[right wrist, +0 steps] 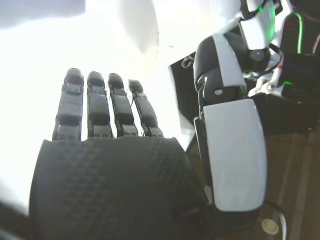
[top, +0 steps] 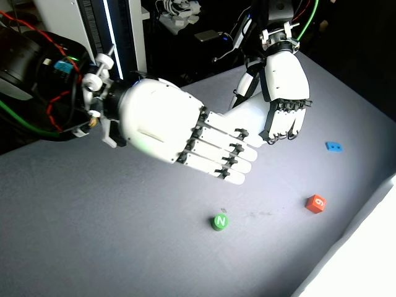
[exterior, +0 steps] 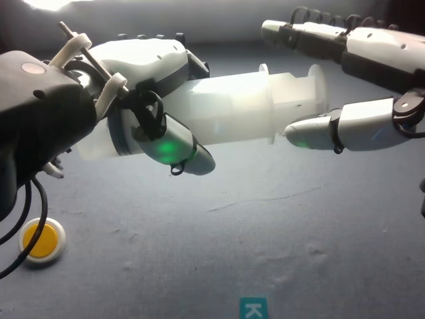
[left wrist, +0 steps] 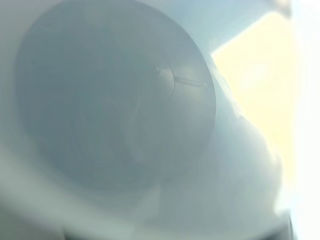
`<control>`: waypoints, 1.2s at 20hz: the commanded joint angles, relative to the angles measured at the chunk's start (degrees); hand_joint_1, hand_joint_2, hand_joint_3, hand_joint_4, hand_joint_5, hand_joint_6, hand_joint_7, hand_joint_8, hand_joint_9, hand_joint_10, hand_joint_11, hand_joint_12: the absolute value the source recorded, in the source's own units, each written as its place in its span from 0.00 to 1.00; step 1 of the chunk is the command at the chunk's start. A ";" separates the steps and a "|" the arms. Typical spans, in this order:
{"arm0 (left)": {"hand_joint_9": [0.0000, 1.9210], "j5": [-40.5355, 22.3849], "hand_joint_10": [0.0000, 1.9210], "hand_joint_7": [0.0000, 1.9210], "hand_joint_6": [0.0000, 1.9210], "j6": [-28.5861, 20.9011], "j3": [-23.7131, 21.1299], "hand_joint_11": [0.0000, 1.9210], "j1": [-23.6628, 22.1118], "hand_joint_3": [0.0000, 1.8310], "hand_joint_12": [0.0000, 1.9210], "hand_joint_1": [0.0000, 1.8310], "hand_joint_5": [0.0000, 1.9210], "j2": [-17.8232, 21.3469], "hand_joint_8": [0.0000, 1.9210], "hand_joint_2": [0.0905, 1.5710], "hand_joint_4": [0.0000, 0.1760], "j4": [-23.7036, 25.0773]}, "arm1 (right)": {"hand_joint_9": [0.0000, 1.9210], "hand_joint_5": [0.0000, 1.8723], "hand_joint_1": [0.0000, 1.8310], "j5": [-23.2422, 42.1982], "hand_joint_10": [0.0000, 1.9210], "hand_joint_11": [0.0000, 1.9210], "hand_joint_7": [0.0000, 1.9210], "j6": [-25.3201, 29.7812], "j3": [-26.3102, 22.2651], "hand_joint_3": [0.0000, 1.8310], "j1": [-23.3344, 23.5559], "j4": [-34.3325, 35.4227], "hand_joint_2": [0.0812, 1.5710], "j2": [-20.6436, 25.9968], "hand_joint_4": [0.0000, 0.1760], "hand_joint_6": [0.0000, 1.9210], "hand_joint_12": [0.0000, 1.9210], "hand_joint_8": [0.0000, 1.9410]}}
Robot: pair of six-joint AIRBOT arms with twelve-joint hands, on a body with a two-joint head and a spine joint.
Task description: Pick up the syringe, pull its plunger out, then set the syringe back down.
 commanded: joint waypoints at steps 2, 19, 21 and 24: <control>0.43 -1.59 0.71 0.53 0.50 0.41 -0.08 0.26 -1.31 0.00 0.73 0.75 0.49 0.17 0.45 0.70 0.00 2.14 | 0.00 0.00 0.48 6.79 0.00 0.00 0.00 0.21 0.94 0.00 0.13 1.39 0.67 -0.19 0.00 0.00 0.00 0.00; 0.42 -1.60 0.73 0.51 0.50 1.91 0.26 0.25 -2.19 0.00 0.74 0.75 0.48 0.16 0.49 0.70 0.00 1.14 | 0.17 0.15 0.47 7.78 0.14 0.00 0.19 1.31 4.86 0.00 -0.38 3.43 0.73 -3.45 0.00 0.07 0.54 0.07; 0.43 -1.61 0.71 0.53 0.49 1.92 0.27 0.26 -2.19 0.00 0.74 0.75 0.49 0.16 0.45 0.70 0.00 1.11 | 0.16 0.23 0.48 7.94 0.38 0.00 0.24 1.29 4.86 0.00 -0.29 3.43 0.73 -3.43 0.00 0.19 0.68 0.26; 0.42 -1.60 0.72 0.52 0.49 1.95 0.24 0.25 -2.21 0.00 0.74 0.75 0.49 0.16 0.48 0.70 0.00 1.11 | 0.17 0.21 0.50 8.01 0.51 0.03 0.21 1.04 4.85 0.00 -0.28 3.43 0.73 -3.31 0.00 0.41 0.72 0.46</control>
